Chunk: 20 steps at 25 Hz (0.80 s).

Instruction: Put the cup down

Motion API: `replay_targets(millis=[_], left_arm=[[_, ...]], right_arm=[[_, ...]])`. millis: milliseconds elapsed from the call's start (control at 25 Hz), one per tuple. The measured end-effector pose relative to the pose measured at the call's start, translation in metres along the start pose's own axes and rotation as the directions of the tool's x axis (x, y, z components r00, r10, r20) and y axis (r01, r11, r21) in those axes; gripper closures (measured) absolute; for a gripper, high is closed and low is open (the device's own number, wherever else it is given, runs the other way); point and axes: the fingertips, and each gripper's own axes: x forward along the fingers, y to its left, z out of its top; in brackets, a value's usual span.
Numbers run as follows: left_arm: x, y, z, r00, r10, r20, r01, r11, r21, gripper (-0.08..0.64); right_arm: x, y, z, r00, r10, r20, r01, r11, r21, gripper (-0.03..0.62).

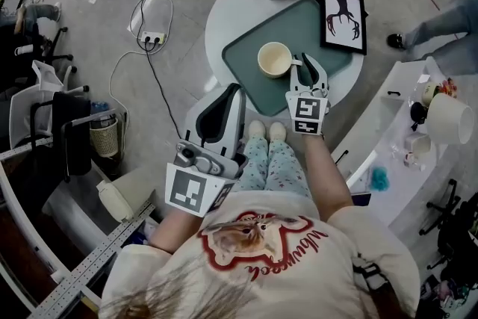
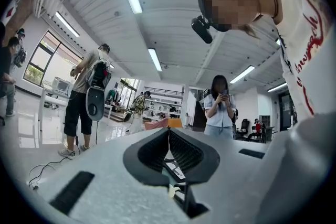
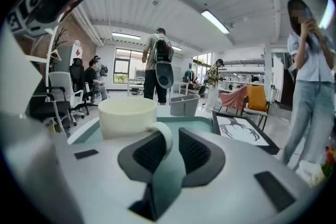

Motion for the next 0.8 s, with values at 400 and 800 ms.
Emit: replay_targets(millis=[400,800], left_arm=[[0.005,-0.004,-0.003,0.999,-0.052,0.007,0.052,0.999,-0.003,0.543],[0.003,-0.002,-0.013,0.997,-0.083,-0.010,0.083,0.996,-0.019,0.543]], right_arm=[[-0.018,-0.006,-0.010,0.998,-0.036,-0.045,0.043,0.988,0.151,0.548],[-0.044,0.001,-0.026,0.997,-0.057,-0.047,0.065,0.980,0.186,0.548]])
